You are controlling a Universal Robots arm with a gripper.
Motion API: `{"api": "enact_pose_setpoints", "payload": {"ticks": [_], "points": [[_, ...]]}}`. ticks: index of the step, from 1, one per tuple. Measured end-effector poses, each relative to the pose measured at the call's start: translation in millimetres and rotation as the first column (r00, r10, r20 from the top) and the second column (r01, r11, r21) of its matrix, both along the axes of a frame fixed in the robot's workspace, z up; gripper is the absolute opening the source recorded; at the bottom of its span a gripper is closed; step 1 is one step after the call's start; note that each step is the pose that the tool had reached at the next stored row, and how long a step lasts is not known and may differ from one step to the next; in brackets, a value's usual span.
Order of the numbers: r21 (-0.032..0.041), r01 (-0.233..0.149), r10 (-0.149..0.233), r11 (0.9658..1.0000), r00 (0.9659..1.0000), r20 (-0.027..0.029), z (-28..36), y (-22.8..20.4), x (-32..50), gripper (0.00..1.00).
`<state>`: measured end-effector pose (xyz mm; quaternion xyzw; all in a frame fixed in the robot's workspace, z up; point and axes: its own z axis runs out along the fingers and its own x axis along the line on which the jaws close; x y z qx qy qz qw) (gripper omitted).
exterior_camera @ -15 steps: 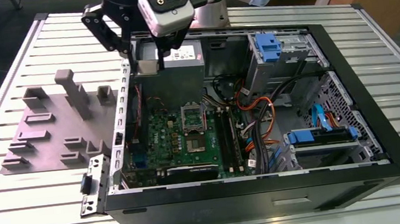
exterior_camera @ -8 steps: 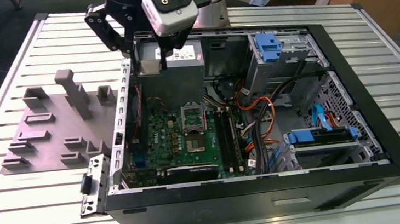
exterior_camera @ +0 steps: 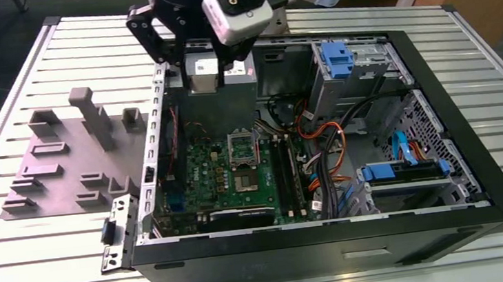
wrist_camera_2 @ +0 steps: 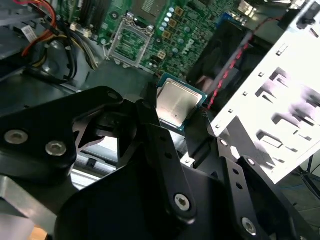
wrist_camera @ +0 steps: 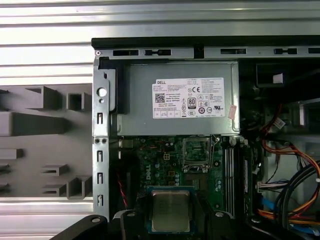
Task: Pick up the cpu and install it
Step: 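Pick up the cpu and move it towards the insertion slot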
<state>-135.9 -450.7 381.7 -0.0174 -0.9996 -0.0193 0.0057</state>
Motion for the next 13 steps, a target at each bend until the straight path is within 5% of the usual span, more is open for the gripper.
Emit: {"api": "enact_pose_setpoints", "payload": {"ticks": [13], "points": [[0.0001,0.0,0.0,1.0,1.0,0.0,-3.9,0.0,38.1,0.47]]}}
